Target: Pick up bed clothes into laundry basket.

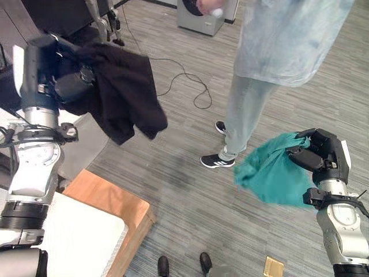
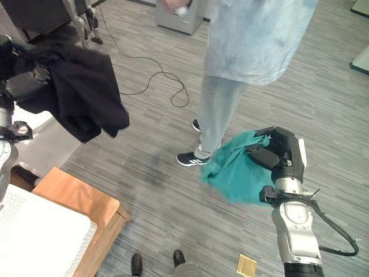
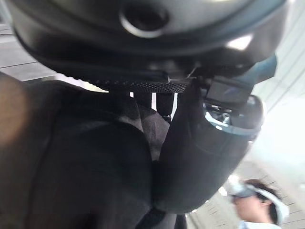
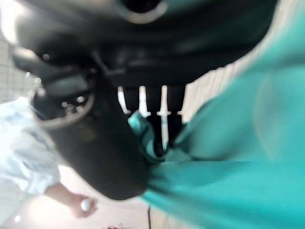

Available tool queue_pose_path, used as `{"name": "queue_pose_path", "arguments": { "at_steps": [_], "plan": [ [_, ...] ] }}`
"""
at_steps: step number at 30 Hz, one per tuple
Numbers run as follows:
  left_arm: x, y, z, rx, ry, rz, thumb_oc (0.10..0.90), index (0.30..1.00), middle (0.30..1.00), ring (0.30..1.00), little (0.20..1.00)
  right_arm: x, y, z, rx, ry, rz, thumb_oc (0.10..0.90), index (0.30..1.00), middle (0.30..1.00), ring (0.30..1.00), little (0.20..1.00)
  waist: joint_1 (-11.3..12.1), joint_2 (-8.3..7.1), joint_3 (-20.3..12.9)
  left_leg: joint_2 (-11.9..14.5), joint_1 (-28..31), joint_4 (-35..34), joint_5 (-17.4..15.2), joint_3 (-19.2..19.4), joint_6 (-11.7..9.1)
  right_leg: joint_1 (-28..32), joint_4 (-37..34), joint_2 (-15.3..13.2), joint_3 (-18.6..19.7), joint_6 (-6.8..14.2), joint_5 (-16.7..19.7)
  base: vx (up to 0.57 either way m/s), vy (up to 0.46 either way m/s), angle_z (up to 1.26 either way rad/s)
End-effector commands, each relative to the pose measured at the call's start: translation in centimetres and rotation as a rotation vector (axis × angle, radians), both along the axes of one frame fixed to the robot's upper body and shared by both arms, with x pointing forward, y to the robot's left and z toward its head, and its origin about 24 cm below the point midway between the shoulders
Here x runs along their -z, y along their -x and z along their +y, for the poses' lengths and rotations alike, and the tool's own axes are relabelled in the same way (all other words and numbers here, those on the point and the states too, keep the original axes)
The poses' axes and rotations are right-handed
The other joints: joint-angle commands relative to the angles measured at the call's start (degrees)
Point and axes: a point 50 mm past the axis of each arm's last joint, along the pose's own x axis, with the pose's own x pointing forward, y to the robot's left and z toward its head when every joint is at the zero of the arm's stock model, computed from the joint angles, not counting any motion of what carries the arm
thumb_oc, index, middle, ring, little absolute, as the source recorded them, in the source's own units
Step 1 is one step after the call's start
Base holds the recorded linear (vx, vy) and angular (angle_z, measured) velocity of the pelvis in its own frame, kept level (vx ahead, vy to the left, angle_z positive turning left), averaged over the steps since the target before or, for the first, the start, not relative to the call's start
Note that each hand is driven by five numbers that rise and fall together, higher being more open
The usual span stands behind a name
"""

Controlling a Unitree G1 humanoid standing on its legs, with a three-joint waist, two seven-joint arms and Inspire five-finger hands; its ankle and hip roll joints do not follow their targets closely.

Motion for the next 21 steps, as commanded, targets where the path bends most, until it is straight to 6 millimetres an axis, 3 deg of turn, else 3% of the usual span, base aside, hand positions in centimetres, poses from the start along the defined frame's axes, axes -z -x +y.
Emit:
{"name": "queue_pose_path", "arguments": {
  "at_steps": [1, 3, 5, 6, 7, 8, 9, 10, 12, 13, 14, 15, 16, 17, 18, 19, 20, 21],
  "plan": [
    [-7.5, 2.6, -0.7, 0.066, -0.033, -0.357, 0.400, 0.300, 0.300, 0.300, 0.300, -7.1, -0.8, -0.2, -0.052, 0.107, -0.309, 0.400, 0.300, 0.300, 0.300, 0.300, 3.06, -1.22, -7.42, 1.18, -4.97, 1.09, -3.06, -2.08, -2.44, -0.10, 3.45, -4.40, 4.14, 0.35, -1.22, -0.17, -0.448, 0.94],
    [-7.0, 2.7, -0.6, 0.066, -0.035, -0.341, 0.400, 0.300, 0.300, 0.300, 0.300, -8.0, -1.4, 0.2, -0.089, 0.135, -0.313, 0.400, 0.300, 0.300, 0.300, 0.300, 4.86, -2.22, -7.99, 1.42, -6.77, 1.73, -2.53, -4.47, -4.01, 2.76, -0.15, -5.85, 4.90, 1.09, -1.39, -0.17, -0.398, 1.00],
    [-6.7, 3.0, -0.1, 0.043, -0.047, -0.328, 0.400, 0.300, 0.300, 0.300, 0.300, -9.0, -2.1, 1.2, -0.145, 0.143, -0.341, 0.400, 0.300, 0.300, 0.300, 0.300, 6.85, -2.85, -8.22, 1.73, -8.56, 1.87, -1.23, -6.40, -5.41, 5.66, -4.06, -5.28, 4.45, 0.59, -6.70, -0.11, -0.247, 0.94],
    [-6.7, 3.1, 0.0, 0.039, -0.046, -0.328, 0.400, 0.300, 0.300, 0.300, 0.300, -9.0, -2.2, 1.3, -0.147, 0.143, -0.341, 0.400, 0.300, 0.300, 0.300, 0.300, 6.37, -2.83, -8.36, 1.64, -8.73, 1.87, -1.17, -6.68, -5.45, 5.72, -4.27, -5.37, 4.15, 0.56, -6.70, -0.20, -0.277, 0.68],
    [-6.0, 3.6, 1.1, 0.004, -0.038, -0.311, 0.400, 0.300, 0.300, 0.300, 0.300, -9.6, -2.9, 2.8, -0.214, 0.143, -0.362, 0.400, 0.300, 0.300, 0.300, 0.300, 8.76, -2.86, -8.06, 3.28, -10.31, 1.15, 1.64, -7.48, -6.68, 6.05, -5.96, -4.18, 2.50, -0.56, -8.93, -0.13, -0.226, 0.93],
    [-5.9, 3.7, 1.2, 0.000, -0.037, -0.311, 0.400, 0.300, 0.300, 0.300, 0.300, -9.6, -3.0, 2.8, -0.218, 0.145, -0.361, 0.400, 0.300, 0.300, 0.300, 0.300, 8.31, -2.89, -8.27, 3.23, -9.97, 0.71, 1.32, -7.55, -6.69, 6.28, -5.97, -4.30, 2.16, -0.75, -9.41, -0.34, -0.500, 0.94],
    [-4.8, 4.1, 1.8, -0.019, -0.020, -0.283, 0.400, 0.300, 0.300, 0.300, 0.300, -10.6, -3.8, 4.1, -0.280, 0.179, -0.373, 0.400, 0.300, 0.300, 0.300, 0.300, 9.85, -2.64, -7.19, 4.57, -11.88, -1.06, 4.57, -8.74, -8.04, 6.36, -6.60, -1.57, 1.57, -2.37, -10.43, -0.17, -0.289, 0.78],
    [-4.8, 4.2, 1.9, -0.022, -0.019, -0.284, 0.400, 0.300, 0.300, 0.300, 0.300, -10.6, -3.9, 4.2, -0.284, 0.180, -0.374, 0.400, 0.300, 0.300, 0.300, 0.300, 9.46, -2.45, -7.14, 4.67, -11.95, -1.12, 4.67, -8.99, -8.16, 6.33, -6.52, -1.42, 1.35, -2.47, -10.44, -0.52, -0.474, 0.96],
    [-4.6, 4.8, 2.1, -0.036, -0.011, -0.292, 0.400, 0.300, 0.300, 0.300, 0.300, -12.0, -4.3, 5.2, -0.330, 0.237, -0.388, 0.400, 0.300, 0.300, 0.300, 0.300, 8.80, -3.93, -5.16, 3.71, -13.85, 2.90, 0.50, -2.18, -5.71, 4.91, -6.81, -1.01, -1.62, -3.27, -8.65, -0.46, -0.285, 1.25],
    [-4.6, 4.8, 2.1, -0.036, -0.010, -0.292, 0.400, 0.300, 0.300, 0.300, 0.300, -12.0, -4.3, 5.2, -0.331, 0.237, -0.387, 0.400, 0.300, 0.300, 0.300, 0.300, 8.73, -4.00, -5.33, 3.58, -13.86, 3.17, -0.17, -2.15, -5.68, 5.08, -6.94, -1.17, -1.67, -3.30, -8.93, -0.43, -0.253, 1.74],
    [-4.0, 5.1, 1.7, -0.019, -0.029, -0.280, 0.400, 0.300, 0.300, 0.300, 0.300, -11.6, -4.2, 5.3, -0.343, 0.235, -0.368, 0.400, 0.300, 0.300, 0.300, 0.300, 8.46, -5.47, -5.44, 1.70, -11.77, 12.18, -4.18, -0.51, -5.21, 3.91, -9.84, -2.62, -4.15, -3.54, -5.68, -0.33, -0.229, 1.49],
    [-3.9, 5.2, 1.6, -0.013, -0.027, -0.283, 0.400, 0.300, 0.300, 0.300, 0.300, -11.5, -4.0, 5.2, -0.343, 0.226, -0.371, 0.400, 0.300, 0.300, 0.300, 0.300, 7.76, -6.05, -5.92, 1.11, -10.33, 15.47, -7.12, 1.28, -4.83, 4.22, -11.58, -3.64, -5.71, -3.53, -5.11, -0.38, -0.226, 0.97],
    [-3.9, 5.2, 1.6, -0.013, -0.027, -0.283, 0.400, 0.300, 0.300, 0.300, 0.300, -11.5, -4.0, 5.2, -0.342, 0.226, -0.372, 0.400, 0.300, 0.300, 0.300, 0.300, 7.71, -6.04, -5.92, 1.08, -10.62, 15.76, -7.03, 1.20, -4.81, 4.24, -11.85, -3.67, -5.79, -3.48, -4.78, -0.22, -0.143, 0.66],
    [-4.1, 5.3, 1.4, -0.007, -0.040, -0.290, 0.400, 0.300, 0.300, 0.300, 0.300, -11.0, -3.3, 3.8, -0.289, 0.198, -0.369, 0.400, 0.300, 0.300, 0.300, 0.300, 6.46, -6.03, -7.51, 1.20, -7.96, 17.34, -8.85, 5.00, -4.44, 4.11, -13.75, -4.21, -8.87, -3.15, -4.01, -0.20, -0.083, 1.10],
    [-4.4, 5.3, 1.4, -0.009, -0.054, -0.297, 0.400, 0.300, 0.300, 0.300, 0.300, -10.8, -2.9, 3.0, -0.255, 0.186, -0.368, 0.400, 0.300, 0.300, 0.300, 0.300, 5.86, -5.52, -8.08, 1.14, -6.45, 15.83, -9.89, 6.14, -4.43, 4.26, -14.23, -4.07, -10.27, -2.95, -4.08, -0.27, -0.040, 1.71],
    [-5.3, 5.6, 1.1, -0.015, -0.107, -0.316, 0.400, 0.300, 0.300, 0.300, 0.300, -10.6, -1.2, 0.7, -0.147, 0.185, -0.376, 0.400, 0.300, 0.300, 0.300, 0.300, 3.51, -3.50, -9.69, 1.34, -2.56, 8.92, -10.82, 9.90, -3.66, 4.22, -14.67, -3.47, -13.66, -2.34, -4.39, -0.15, 0.074, 1.60],
    [-5.2, 5.5, 0.9, -0.015, -0.123, -0.312, 0.400, 0.300, 0.300, 0.300, 0.300, -10.4, -0.5, 0.0, -0.110, 0.179, -0.383, 0.400, 0.300, 0.300, 0.300, 0.300, 2.80, -2.42, -10.22, 1.40, -1.75, 5.13, -10.04, 11.07, -3.53, 4.42, -14.90, -3.24, -15.39, -2.07, -4.50, -0.10, 0.081, 1.36],
    [-5.2, 5.4, 0.9, -0.012, -0.123, -0.311, 0.400, 0.300, 0.300, 0.300, 0.300, -10.3, -0.3, -0.1, -0.106, 0.180, -0.382, 0.400, 0.300, 0.300, 0.300, 0.300, 2.78, -2.36, -10.38, 1.38, -1.47, 4.36, -9.66, 10.86, -3.51, 4.46, -14.94, -3.23, -15.66, -2.05, -4.51, -0.05, 0.096, 1.14]
  ]
}}
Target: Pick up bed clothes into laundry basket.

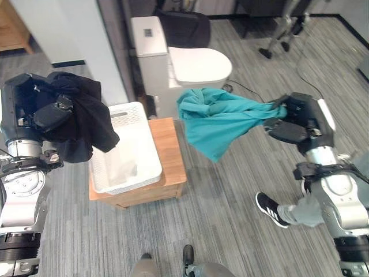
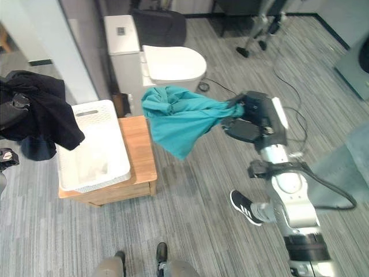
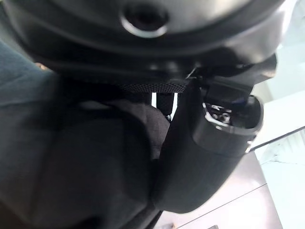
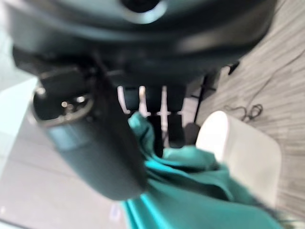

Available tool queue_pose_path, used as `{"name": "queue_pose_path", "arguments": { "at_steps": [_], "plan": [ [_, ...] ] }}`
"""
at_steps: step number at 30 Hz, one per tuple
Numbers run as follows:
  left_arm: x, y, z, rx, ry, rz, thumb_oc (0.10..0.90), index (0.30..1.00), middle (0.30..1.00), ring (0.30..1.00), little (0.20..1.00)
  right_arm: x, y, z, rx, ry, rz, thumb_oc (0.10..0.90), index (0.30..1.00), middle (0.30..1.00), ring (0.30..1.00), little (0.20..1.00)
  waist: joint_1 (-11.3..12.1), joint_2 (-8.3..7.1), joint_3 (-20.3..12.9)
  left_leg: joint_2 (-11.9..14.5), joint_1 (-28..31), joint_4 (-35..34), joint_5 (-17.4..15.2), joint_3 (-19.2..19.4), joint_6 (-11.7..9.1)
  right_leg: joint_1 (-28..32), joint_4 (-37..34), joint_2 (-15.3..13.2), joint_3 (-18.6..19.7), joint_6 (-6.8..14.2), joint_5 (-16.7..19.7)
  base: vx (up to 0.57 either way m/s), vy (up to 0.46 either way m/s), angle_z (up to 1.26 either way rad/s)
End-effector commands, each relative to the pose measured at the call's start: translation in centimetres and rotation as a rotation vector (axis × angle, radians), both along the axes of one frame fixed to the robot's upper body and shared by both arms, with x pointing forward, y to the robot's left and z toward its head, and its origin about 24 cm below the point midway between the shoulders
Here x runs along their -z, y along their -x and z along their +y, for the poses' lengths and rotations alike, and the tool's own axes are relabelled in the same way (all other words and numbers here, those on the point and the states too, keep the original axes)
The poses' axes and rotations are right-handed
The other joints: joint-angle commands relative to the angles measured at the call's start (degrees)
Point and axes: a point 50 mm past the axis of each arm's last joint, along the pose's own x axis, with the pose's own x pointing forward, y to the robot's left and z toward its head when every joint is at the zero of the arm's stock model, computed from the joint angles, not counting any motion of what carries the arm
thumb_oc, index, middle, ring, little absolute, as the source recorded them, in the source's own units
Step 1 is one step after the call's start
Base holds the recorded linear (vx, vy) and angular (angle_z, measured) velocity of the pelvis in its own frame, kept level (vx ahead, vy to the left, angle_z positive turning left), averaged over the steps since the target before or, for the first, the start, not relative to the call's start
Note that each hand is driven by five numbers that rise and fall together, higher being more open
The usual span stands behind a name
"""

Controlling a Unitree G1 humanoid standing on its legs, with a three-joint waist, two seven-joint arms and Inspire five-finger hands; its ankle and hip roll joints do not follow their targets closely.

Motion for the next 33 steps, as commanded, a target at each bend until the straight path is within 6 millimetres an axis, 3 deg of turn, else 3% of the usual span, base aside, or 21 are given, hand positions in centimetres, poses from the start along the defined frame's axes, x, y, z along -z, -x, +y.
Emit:
{"name": "queue_pose_path", "arguments": {
  "at_steps": [1, 2, 5, 6, 7, 8, 9, 10, 11, 16, 22, 23, 33],
  "plan": [
    [-7.6, 1.1, -2.8, 0.089, -0.218, -0.316, 0.400, 0.300, 0.300, 0.300, 0.300, -3.4, 1.5, -1.7, 0.088, -0.005, -0.211, 0.400, 0.300, 0.300, 0.300, 0.300, -4.94, 3.96, -13.56, -2.18, -3.21, -4.54, 1.21, -0.08, 4.78, -0.64, -2.51, -3.27, 2.72, 9.10, -3.71, -0.06, 0.087, 1.00],
    [-8.0, 0.9, -3.1, 0.092, -0.238, -0.327, 0.400, 0.300, 0.300, 0.300, 0.300, -3.1, 1.8, -2.0, 0.108, -0.029, -0.219, 0.400, 0.300, 0.300, 0.300, 0.300, -5.21, 4.15, -13.65, -2.89, -3.18, -5.47, 1.85, -1.95, 4.97, -0.71, -2.57, -3.38, 2.24, 9.16, -3.41, -0.12, 0.109, 0.76],
    [-10.2, 0.6, -4.0, 0.104, -0.329, -0.346, 0.400, 0.300, 0.300, 0.300, 0.300, -2.6, 2.6, -2.5, 0.155, -0.048, -0.234, 0.400, 0.300, 0.300, 0.300, 0.300, -8.03, 6.35, -12.66, -3.41, -2.06, -6.54, 2.07, -1.42, 6.60, -3.60, 5.04, -3.85, 3.61, 10.06, -4.00, -0.08, 0.146, 0.00],
    [-10.4, 0.4, -4.1, 0.105, -0.332, -0.348, 0.400, 0.300, 0.300, 0.300, 0.300, -2.6, 2.6, -2.5, 0.157, -0.050, -0.236, 0.400, 0.300, 0.300, 0.300, 0.300, -7.89, 6.17, -12.48, -3.44, -2.09, -6.53, 2.10, -1.42, 6.64, -4.01, 5.86, -3.88, 3.67, 10.08, -4.34, -0.18, 0.085, -0.06],
    [-11.1, 0.1, -4.5, 0.118, -0.340, -0.363, 0.400, 0.300, 0.300, 0.300, 0.300, -2.1, 2.7, -2.5, 0.164, -0.055, -0.223, 0.400, 0.300, 0.300, 0.300, 0.300, -9.41, 6.44, -11.55, -3.32, -2.72, -6.23, 2.97, -2.32, 6.71, -5.50, 8.09, -3.05, 7.80, 10.44, -3.95, -0.08, 0.032, -0.02],
    [-11.2, 0.0, -4.6, 0.121, -0.341, -0.364, 0.400, 0.300, 0.300, 0.300, 0.300, -2.1, 2.7, -2.6, 0.167, -0.057, -0.224, 0.400, 0.300, 0.300, 0.300, 0.300, -9.22, 6.33, -11.66, -3.37, -2.52, -6.37, 2.51, -2.39, 6.71, -5.62, 8.61, -3.08, 7.92, 10.49, -4.74, -0.16, 0.030, 0.04],
    [-12.2, -0.5, -5.1, 0.148, -0.339, -0.382, 0.400, 0.300, 0.300, 0.300, 0.300, -1.4, 2.7, -2.5, 0.170, -0.061, -0.198, 0.400, 0.300, 0.300, 0.300, 0.300, -10.67, 6.69, -11.43, -3.42, -2.68, -7.12, 2.77, -3.55, 6.72, -6.70, 9.13, -2.06, 14.22, 10.97, -4.79, -0.09, -0.085, 0.21],
    [-13.1, -0.9, -4.8, 0.123, -0.326, -0.395, 0.400, 0.300, 0.300, 0.300, 0.300, -1.1, 2.5, -2.4, 0.164, -0.066, -0.189, 0.400, 0.300, 0.300, 0.300, 0.300, -9.44, 6.80, -11.99, -2.97, -2.61, -8.11, 3.07, -2.41, 6.29, -6.56, 5.71, -4.58, 12.82, 11.64, -2.48, -0.13, -0.102, 0.27],
    [-13.5, -1.1, -4.6, 0.099, -0.340, -0.392, 0.400, 0.300, 0.300, 0.300, 0.300, -0.8, 2.4, -2.4, 0.164, -0.077, -0.175, 0.400, 0.300, 0.300, 0.300, 0.300, -9.18, 6.76, -12.32, -3.12, -2.57, -8.36, 3.22, -2.17, 6.31, -5.86, 3.37, -5.05, 12.14, 11.88, -1.91, -0.08, -0.104, 0.16],
    [-13.9, -1.4, -4.3, 0.089, -0.334, -0.378, 0.400, 0.300, 0.300, 0.300, 0.300, -0.1, 2.0, -2.4, 0.160, -0.116, -0.154, 0.400, 0.300, 0.300, 0.300, 0.300, -8.54, 6.35, -12.83, -2.73, -2.28, -8.92, 3.87, -0.83, 5.90, -3.30, -3.42, -4.53, 12.37, 11.77, 0.06, -0.01, -0.056, -0.29],
    [-11.5, -3.5, -2.8, 0.065, -0.242, -0.254, 0.400, 0.300, 0.300, 0.300, 0.300, 0.8, 2.4, -2.4, 0.166, -0.105, -0.112, 0.400, 0.300, 0.300, 0.300, 0.300, -9.51, 6.14, -13.41, -2.14, -1.76, -9.18, 3.87, -0.52, 5.44, -1.16, -6.07, -3.92, 12.17, 11.44, 0.33, 0.03, -0.042, -0.13],
    [-10.5, -4.1, -2.0, 0.024, -0.244, -0.193, 0.400, 0.300, 0.300, 0.300, 0.300, 0.9, 2.6, -2.6, 0.175, -0.106, -0.105, 0.400, 0.300, 0.300, 0.300, 0.300, -10.06, 6.12, -13.22, -2.03, -1.89, -9.18, 3.99, -0.34, 5.28, -1.16, -6.14, -3.74, 12.23, 11.47, 0.38, 0.00, 0.000, 0.00],
    [-7.3, -6.2, -0.1, -0.075, -0.274, 0.019, 0.400, 0.300, 0.300, 0.300, 0.300, 1.3, 2.8, -2.5, 0.172, -0.111, -0.096, 0.400, 0.300, 0.300, 0.300, 0.300, -12.15, 6.10, -11.81, -1.64, -2.97, -9.18, 4.11, 0.98, 4.93, -2.71, -6.10, -3.49, 12.91, 11.82, 0.98, -0.01, 0.006, -0.04]
  ]
}}
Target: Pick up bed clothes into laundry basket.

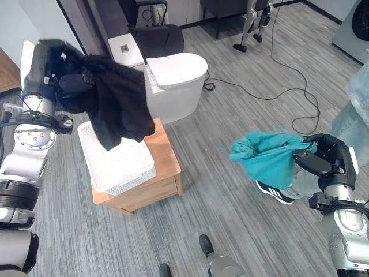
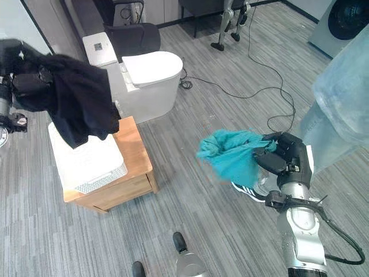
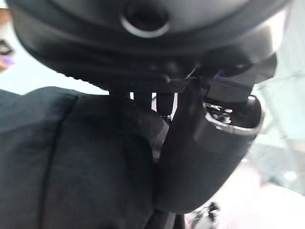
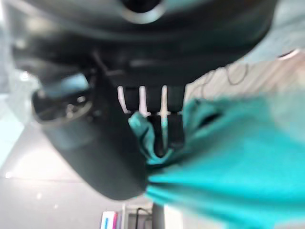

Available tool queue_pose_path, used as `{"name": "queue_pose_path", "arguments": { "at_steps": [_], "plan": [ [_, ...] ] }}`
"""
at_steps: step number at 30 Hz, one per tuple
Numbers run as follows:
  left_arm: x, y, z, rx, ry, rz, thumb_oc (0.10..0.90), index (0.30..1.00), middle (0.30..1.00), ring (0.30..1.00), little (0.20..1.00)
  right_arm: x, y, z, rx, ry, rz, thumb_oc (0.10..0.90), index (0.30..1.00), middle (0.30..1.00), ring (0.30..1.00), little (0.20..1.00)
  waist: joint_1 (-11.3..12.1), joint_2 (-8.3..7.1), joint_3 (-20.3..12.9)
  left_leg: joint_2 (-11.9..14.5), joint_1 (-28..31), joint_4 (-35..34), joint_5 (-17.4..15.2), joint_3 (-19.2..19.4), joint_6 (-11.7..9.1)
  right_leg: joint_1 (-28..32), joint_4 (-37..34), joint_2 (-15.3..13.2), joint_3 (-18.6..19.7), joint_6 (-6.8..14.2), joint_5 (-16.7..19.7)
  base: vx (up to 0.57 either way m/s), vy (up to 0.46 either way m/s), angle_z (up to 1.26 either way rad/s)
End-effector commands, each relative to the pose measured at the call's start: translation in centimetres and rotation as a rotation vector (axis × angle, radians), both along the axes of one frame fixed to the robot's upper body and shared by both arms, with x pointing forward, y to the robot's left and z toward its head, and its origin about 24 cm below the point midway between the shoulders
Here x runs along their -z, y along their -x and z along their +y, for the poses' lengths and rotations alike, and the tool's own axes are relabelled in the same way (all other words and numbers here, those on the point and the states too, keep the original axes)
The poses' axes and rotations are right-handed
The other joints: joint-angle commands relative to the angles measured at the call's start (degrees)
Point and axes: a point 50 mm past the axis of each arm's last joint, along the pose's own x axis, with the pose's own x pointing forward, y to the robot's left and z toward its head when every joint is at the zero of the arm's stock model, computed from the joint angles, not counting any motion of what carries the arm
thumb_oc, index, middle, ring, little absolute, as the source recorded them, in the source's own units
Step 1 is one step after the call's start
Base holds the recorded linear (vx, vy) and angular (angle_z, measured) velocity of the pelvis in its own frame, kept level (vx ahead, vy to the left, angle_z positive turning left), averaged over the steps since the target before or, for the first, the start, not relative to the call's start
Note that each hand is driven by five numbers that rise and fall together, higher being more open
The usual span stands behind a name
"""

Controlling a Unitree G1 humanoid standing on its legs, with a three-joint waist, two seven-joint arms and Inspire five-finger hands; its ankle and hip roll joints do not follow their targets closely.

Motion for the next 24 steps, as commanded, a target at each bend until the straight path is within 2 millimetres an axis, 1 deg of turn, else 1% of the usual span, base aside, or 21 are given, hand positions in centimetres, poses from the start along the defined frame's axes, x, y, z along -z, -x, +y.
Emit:
{"name": "queue_pose_path", "arguments": {
  "at_steps": [1, 2, 5, 8, 12, 14, 16, 19, 20, 24],
  "plan": [
    [-4.8, 0.5, 0.0, -0.016, -0.091, -0.161, 0.400, 0.300, 0.300, 0.300, 0.300, -5.8, 0.4, -0.5, -0.003, 0.105, -0.277, 0.400, 0.300, 0.300, 0.300, 0.300, 0.23, -1.79, -8.18, -1.48, -3.45, 0.08, -0.77, -1.04, 0.61, 2.46, 0.67, -2.76, -1.82, 6.12, -9.61, 0.00, 0.011, -0.15],
    [-4.4, 0.1, -0.1, -0.020, -0.095, -0.141, 0.400, 0.300, 0.300, 0.300, 0.300, -5.7, 0.4, -0.7, 0.005, 0.109, -0.269, 0.400, 0.300, 0.300, 0.300, 0.300, -0.11, -1.89, -7.88, -1.51, -3.80, 0.08, -0.59, -1.16, 0.55, 2.19, 0.70, -2.71, -1.65, 6.17, -9.58, -0.01, 0.005, -0.06],
    [-4.2, -0.3, -0.3, -0.021, -0.099, -0.128, 0.400, 0.300, 0.300, 0.300, 0.300, -5.8, 0.5, -0.9, 0.013, 0.112, -0.270, 0.400, 0.300, 0.300, 0.300, 0.300, -0.46, -1.92, -7.60, -1.47, -4.38, 0.08, -0.39, -1.23, 0.42, 1.69, 0.75, -2.67, -1.61, 6.23, -9.52, 0.00, 0.000, 0.00],
    [-4.0, -0.8, -0.6, -0.023, -0.106, -0.110, 0.400, 0.300, 0.300, 0.300, 0.300, -6.0, 0.3, -0.7, 0.008, 0.112, -0.284, 0.400, 0.300, 0.300, 0.300, 0.300, -0.72, -2.07, -6.76, -1.36, -5.38, 0.08, 0.02, -1.11, 0.35, 0.39, 0.98, -2.54, -1.50, 6.28, -9.10, -0.04, 0.009, 0.01],
    [-2.5, -1.2, 0.2, -0.076, -0.102, -0.054, 0.400, 0.300, 0.300, 0.300, 0.300, -5.7, 0.1, -0.6, 0.005, 0.117, -0.265, 0.400, 0.300, 0.300, 0.300, 0.300, -0.49, -2.47, -5.81, -1.25, -5.82, 0.08, 0.22, -0.74, 0.33, -0.29, 1.14, -2.34, -1.42, 6.24, -8.87, -0.01, 0.002, 0.00],
    [-2.3, -1.2, 0.1, -0.081, -0.094, -0.056, 0.400, 0.300, 0.300, 0.300, 0.300, -5.7, 0.1, -0.7, 0.012, 0.119, -0.262, 0.400, 0.300, 0.300, 0.300, 0.300, -0.41, -2.55, -5.62, -1.25, -5.88, 0.08, 0.22, -0.79, 0.35, -0.25, 1.14, -2.34, -1.37, 6.21, -8.93, 0.00, 0.000, 0.00],
    [-1.2, -1.3, 0.6, -0.108, -0.056, -0.036, 0.400, 0.300, 0.300, 0.300, 0.300, -5.6, 0.3, -0.9, 0.030, 0.120, -0.258, 0.400, 0.300, 0.300, 0.300, 0.300, -0.25, -2.82, -5.20, -1.22, -5.96, 0.08, 0.20, -0.97, 0.40, -0.32, 1.17, -2.34, -1.41, 6.12, -9.08, 0.00, 0.000, 0.00],
    [-0.9, -1.2, 0.7, -0.119, -0.031, -0.045, 0.400, 0.300, 0.300, 0.300, 0.300, -5.6, 0.4, -1.0, 0.038, 0.120, -0.259, 0.400, 0.300, 0.300, 0.300, 0.300, -0.13, -2.97, -4.99, -1.20, -6.02, 0.08, 0.16, -1.05, 0.41, -0.38, 1.28, -2.27, -1.46, 6.02, -9.20, 0.00, 0.000, 0.00],
    [-0.6, -1.0, 1.3, -0.137, -0.015, -0.043, 0.400, 0.300, 0.300, 0.300, 0.300, -5.5, 0.4, -1.1, 0.044, 0.122, -0.256, 0.400, 0.300, 0.300, 0.300, 0.300, 0.06, -3.15, -4.86, -1.15, -6.05, 0.08, 0.12, -1.17, 0.41, -0.40, 1.36, -2.22, -1.50, 5.96, -9.33, 0.00, 0.000, 0.00],
    [-0.6, -0.6, 1.6, -0.135, 0.017, -0.060, 0.400, 0.300, 0.300, 0.300, 0.300, -5.3, 0.4, -0.9, 0.040, 0.122, -0.249, 0.400, 0.300, 0.300, 0.300, 0.300, 0.38, -3.28, -4.80, -1.13, -6.00, 0.08, 0.01, -1.42, 0.39, -0.09, 1.21, -2.15, -1.60, 5.83, -9.56, 0.02, -0.002, 0.00]
  ]
}}
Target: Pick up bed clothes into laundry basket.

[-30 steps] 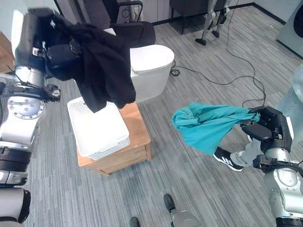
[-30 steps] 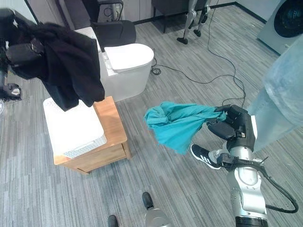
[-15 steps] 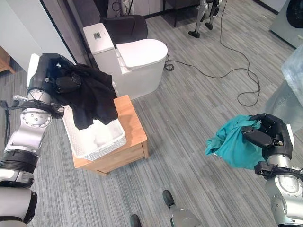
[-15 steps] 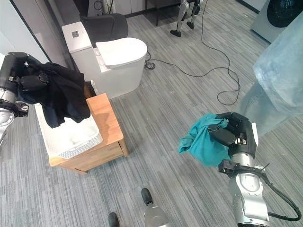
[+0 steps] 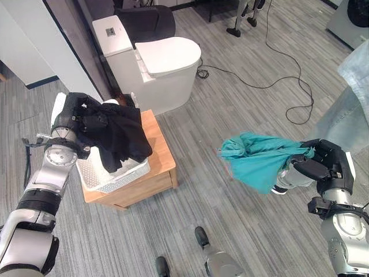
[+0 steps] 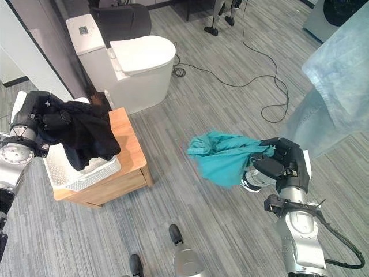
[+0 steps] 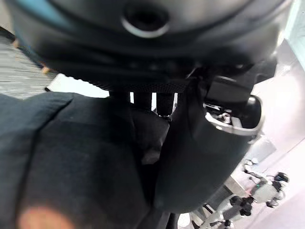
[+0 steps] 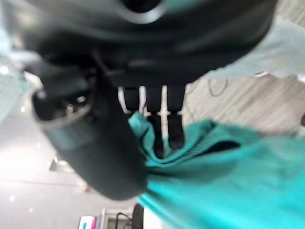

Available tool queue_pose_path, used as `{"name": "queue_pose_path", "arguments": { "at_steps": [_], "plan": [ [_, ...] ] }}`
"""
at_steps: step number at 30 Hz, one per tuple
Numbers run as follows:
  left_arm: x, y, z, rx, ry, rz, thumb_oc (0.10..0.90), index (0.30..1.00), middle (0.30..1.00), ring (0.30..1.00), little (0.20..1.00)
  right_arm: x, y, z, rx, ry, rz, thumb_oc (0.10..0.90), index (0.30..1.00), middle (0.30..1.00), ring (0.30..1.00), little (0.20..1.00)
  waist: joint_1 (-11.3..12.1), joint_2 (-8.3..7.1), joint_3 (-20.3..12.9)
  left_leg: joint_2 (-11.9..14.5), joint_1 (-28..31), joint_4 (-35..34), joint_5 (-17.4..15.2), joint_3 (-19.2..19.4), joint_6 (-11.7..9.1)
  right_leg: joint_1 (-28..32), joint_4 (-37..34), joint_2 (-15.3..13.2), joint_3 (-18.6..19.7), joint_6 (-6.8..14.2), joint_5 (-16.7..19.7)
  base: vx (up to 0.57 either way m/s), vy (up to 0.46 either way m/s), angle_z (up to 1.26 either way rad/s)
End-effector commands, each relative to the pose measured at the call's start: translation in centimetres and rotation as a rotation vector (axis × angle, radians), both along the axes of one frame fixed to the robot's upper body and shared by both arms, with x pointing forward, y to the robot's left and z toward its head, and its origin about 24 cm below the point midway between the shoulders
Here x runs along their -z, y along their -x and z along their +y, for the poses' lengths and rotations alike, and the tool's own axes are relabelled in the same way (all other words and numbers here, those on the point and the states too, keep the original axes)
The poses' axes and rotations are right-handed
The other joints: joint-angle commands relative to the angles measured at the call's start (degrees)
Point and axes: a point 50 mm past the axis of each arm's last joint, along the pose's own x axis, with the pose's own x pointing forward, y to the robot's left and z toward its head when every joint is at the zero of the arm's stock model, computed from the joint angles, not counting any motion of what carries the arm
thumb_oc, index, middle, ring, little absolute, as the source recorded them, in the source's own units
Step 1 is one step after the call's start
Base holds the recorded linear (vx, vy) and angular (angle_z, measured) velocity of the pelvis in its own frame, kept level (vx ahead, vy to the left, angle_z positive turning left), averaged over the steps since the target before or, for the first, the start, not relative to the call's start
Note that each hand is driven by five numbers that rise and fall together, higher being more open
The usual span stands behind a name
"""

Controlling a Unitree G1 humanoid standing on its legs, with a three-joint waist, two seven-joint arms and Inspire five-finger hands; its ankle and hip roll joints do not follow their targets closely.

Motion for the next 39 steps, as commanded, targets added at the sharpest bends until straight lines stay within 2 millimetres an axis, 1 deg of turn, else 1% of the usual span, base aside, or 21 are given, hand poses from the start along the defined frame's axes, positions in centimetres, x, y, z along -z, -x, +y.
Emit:
{"name": "queue_pose_path", "arguments": {
  "at_steps": [1, 5, 6, 8, 9, 11, 12, 13, 14, 17, 20, 26, 27, 30, 32, 33, 34, 36, 37, 38, 39],
  "plan": [
    [-8.1, 0.8, 1.7, -0.058, -0.002, -0.342, 0.400, 0.300, 0.300, 0.300, 0.300, -6.0, 0.0, -1.0, 0.033, 0.120, -0.277, 0.400, 0.300, 0.300, 0.300, 0.300, 0.83, -1.69, -5.72, -1.26, -3.35, 0.09, -0.11, -1.96, 0.29, 2.85, 1.17, -2.30, -1.89, 5.81, -10.13, 0.04, -0.003, 0.00],
    [-8.1, 1.0, 2.4, -0.079, 0.022, -0.346, 0.400, 0.300, 0.300, 0.300, 0.300, -6.0, -0.2, -1.0, 0.034, 0.123, -0.272, 0.400, 0.300, 0.300, 0.300, 0.300, 0.88, -1.68, -5.57, -1.29, -3.34, 0.09, -0.19, -2.12, 0.24, 2.99, 1.21, -2.28, -1.99, 5.77, -10.31, 0.01, 0.001, 0.00],
    [-7.9, 1.3, 3.4, -0.116, -0.001, -0.314, 0.400, 0.300, 0.300, 0.300, 0.300, -5.9, -0.2, -1.1, 0.038, 0.126, -0.263, 0.400, 0.300, 0.300, 0.300, 0.300, 0.93, -1.68, -5.50, -1.25, -3.30, 0.09, -0.18, -2.15, 0.23, 2.98, 1.26, -2.26, -2.03, 5.77, -10.38, 0.00, 0.000, 0.00],
    [-8.0, 1.4, 3.8, -0.131, -0.018, -0.302, 0.400, 0.300, 0.300, 0.300, 0.300, -5.8, -0.1, -1.1, 0.040, 0.125, -0.262, 0.400, 0.300, 0.300, 0.300, 0.300, 0.92, -1.76, -5.49, -1.23, -3.30, 0.09, -0.19, -2.17, 0.23, 2.98, 1.32, -2.25, -2.08, 5.78, -10.42, 0.00, 0.000, 0.00],
    [-8.1, 1.8, 4.9, -0.176, -0.048, -0.274, 0.400, 0.300, 0.300, 0.300, 0.300, -5.9, 0.1, -1.4, 0.049, 0.127, -0.261, 0.400, 0.300, 0.300, 0.300, 0.300, 0.99, -1.80, -5.26, -1.17, -3.34, 0.09, -0.13, -2.25, 0.19, 2.91, 1.37, -2.22, -2.12, 5.82, -10.46, 0.00, 0.000, 0.00],
    [-8.2, 2.4, 6.1, -0.223, -0.061, -0.255, 0.400, 0.300, 0.300, 0.300, 0.300, -5.8, 0.3, -1.6, 0.060, 0.124, -0.261, 0.400, 0.300, 0.300, 0.300, 0.300, 1.14, -1.91, -5.13, -1.07, -3.29, 0.09, -0.15, -2.36, 0.14, 2.95, 1.48, -2.18, -2.23, 5.80, -10.60, 0.03, -0.001, -0.01],
    [-8.0, 3.0, 7.5, -0.276, -0.069, -0.225, 0.400, 0.300, 0.300, 0.300, 0.300, -5.8, 0.5, -1.8, 0.066, 0.124, -0.260, 0.400, 0.300, 0.300, 0.300, 0.300, 1.15, -2.04, -5.02, -0.99, -3.30, 0.09, -0.16, -2.38, 0.05, 2.94, 1.52, -2.11, -2.38, 5.86, -10.68, 0.00, 0.000, 0.00],
    [-8.1, 3.0, 7.5, -0.275, -0.069, -0.225, 0.400, 0.300, 0.300, 0.300, 0.300, -5.8, 0.5, -1.8, 0.065, 0.123, -0.261, 0.400, 0.300, 0.300, 0.300, 0.300, 1.12, -2.06, -5.02, -0.99, -3.31, 0.09, -0.16, -2.40, 0.04, 2.94, 1.52, -2.11, -2.40, 5.85, -10.68, 0.00, 0.000, 0.00],
    [-7.4, 3.3, 8.6, -0.325, -0.051, -0.186, 0.400, 0.300, 0.300, 0.300, 0.300, -5.9, 0.4, -1.8, 0.065, 0.120, -0.268, 0.400, 0.300, 0.300, 0.300, 0.300, 1.13, -2.16, -4.73, -0.91, -3.45, 0.09, -0.11, -2.38, -0.01, 2.76, 1.68, -2.00, -2.46, 5.89, -10.75, 0.00, 0.000, 0.00],
    [-7.0, 3.4, 9.1, -0.359, -0.048, -0.159, 0.400, 0.300, 0.300, 0.300, 0.300, -5.9, 0.3, -1.5, 0.057, 0.114, -0.273, 0.400, 0.300, 0.300, 0.300, 0.300, 1.09, -2.34, -4.20, -0.76, -3.98, 0.09, 0.04, -2.44, -0.03, 2.07, 1.97, -1.98, -2.48, 5.90, -10.77, 0.00, 0.000, 0.00],
    [-5.6, 3.9, 10.4, -0.417, -0.022, -0.086, 0.400, 0.300, 0.300, 0.300, 0.300, -5.8, 0.0, -1.2, 0.037, 0.113, -0.261, 0.400, 0.300, 0.300, 0.300, 0.300, 1.01, -2.73, -3.15, -0.55, -4.97, 0.09, 0.45, -2.20, -0.20, 0.81, 2.20, -1.69, -2.22, 5.87, -10.46, 0.00, -0.002, 0.04],
    [-4.0, 4.0, 10.6, -0.426, -0.033, -0.014, 0.400, 0.300, 0.300, 0.300, 0.300, -5.7, 0.2, -0.9, 0.028, 0.108, -0.262, 0.400, 0.300, 0.300, 0.300, 0.300, 0.81, -3.05, -2.47, -0.30, -5.98, 0.09, 0.72, -1.85, -0.38, -0.28, 1.89, -1.46, -1.71, 5.82, -9.96, 0.00, -0.005, -0.01],
    [-3.4, 4.0, 10.6, -0.430, -0.031, 0.010, 0.400, 0.300, 0.300, 0.300, 0.300, -5.6, 0.3, -0.7, 0.022, 0.108, -0.262, 0.400, 0.300, 0.300, 0.300, 0.300, 0.69, -3.15, -2.19, -0.18, -6.30, 0.09, 0.74, -1.45, -0.46, -0.76, 1.65, -1.29, -1.34, 5.83, -9.73, 0.03, -0.018, -0.08],
    [-2.7, 4.0, 10.6, -0.430, -0.025, 0.034, 0.400, 0.300, 0.300, 0.300, 0.300, -5.4, 0.2, -0.6, 0.011, 0.108, -0.253, 0.400, 0.300, 0.300, 0.300, 0.300, 0.39, -2.97, -2.09, -0.06, -6.24, 0.09, 0.72, -0.89, -0.60, -0.91, 1.37, -1.05, -0.85, 5.80, -9.66, 0.04, -0.017, -0.08],
    [-3.0, 3.8, 10.3, -0.417, -0.030, 0.024, 0.400, 0.300, 0.300, 0.300, 0.300, -5.4, 0.2, -0.4, 0.001, 0.106, -0.253, 0.400, 0.300, 0.300, 0.300, 0.300, 0.23, -2.73, -2.10, 0.09, -6.06, 0.09, 0.59, -0.50, -0.69, -0.91, 1.27, -0.95, -0.57, 5.69, -9.68, 0.04, -0.024, -0.11],
    [-3.3, 3.6, 10.1, -0.410, -0.042, 0.017, 0.400, 0.300, 0.300, 0.300, 0.300, -5.4, 0.1, -0.4, -0.001, 0.107, -0.252, 0.400, 0.300, 0.300, 0.300, 0.300, 0.18, -2.60, -2.07, 0.18, -5.90, 0.09, 0.50, -0.29, -0.73, -0.87, 1.22, -0.84, -0.42, 5.63, -9.75, 0.06, -0.044, -0.16],
    [-4.2, 3.1, 9.5, -0.383, -0.057, -0.013, 0.400, 0.300, 0.300, 0.300, 0.300, -5.4, 0.0, -0.4, -0.006, 0.107, -0.249, 0.400, 0.300, 0.300, 0.300, 0.300, -0.09, -2.19, -2.24, 0.25, -5.62, 0.09, 0.35, -0.06, -0.79, -0.69, 1.14, -0.75, -0.21, 5.51, -9.85, 0.06, -0.047, -0.20],
    [-4.7, 2.8, 9.2, -0.372, -0.064, -0.026, 0.400, 0.300, 0.300, 0.300, 0.300, -5.4, -0.1, -0.3, -0.010, 0.107, -0.248, 0.400, 0.300, 0.300, 0.300, 0.300, -0.11, -2.04, -2.18, 0.33, -5.40, 0.09, 0.29, 0.06, -0.84, -0.59, 1.16, -0.69, -0.18, 5.48, -9.92, 0.03, -0.027, -0.09],
    [-5.5, 2.5, 8.8, -0.355, -0.075, -0.049, 0.400, 0.300, 0.300, 0.300, 0.300, -5.4, -0.2, -0.3, -0.014, 0.107, -0.246, 0.400, 0.300, 0.300, 0.300, 0.300, -0.32, -1.68, -2.34, 0.37, -5.20, 0.09, 0.24, 0.24, -0.89, -0.43, 1.13, -0.67, -0.16, 5.45, -10.03, 0.04, -0.023, -0.01],
    [-6.8, 1.8, 7.8, -0.313, -0.084, -0.100, 0.400, 0.300, 0.300, 0.300, 0.300, -5.4, -0.3, -0.2, -0.021, 0.106, -0.246, 0.400, 0.300, 0.300, 0.300, 0.300, -0.52, -1.27, -2.49, 0.45, -4.89, 0.09, 0.15, 0.60, -0.95, -0.22, 1.17, -0.64, -0.07, 5.36, -10.17, 0.04, -0.023, -0.01],
    [-6.9, 1.8, 7.8, -0.312, -0.084, -0.100, 0.400, 0.300, 0.300, 0.300, 0.300, -5.4, -0.3, -0.2, -0.020, 0.105, -0.246, 0.400, 0.300, 0.300, 0.300, 0.300, -0.45, -1.30, -2.45, 0.47, -4.86, 0.09, 0.13, 0.62, -0.96, -0.21, 1.18, -0.63, -0.05, 5.36, -10.17, 0.05, -0.047, -0.02]
  ]
}}
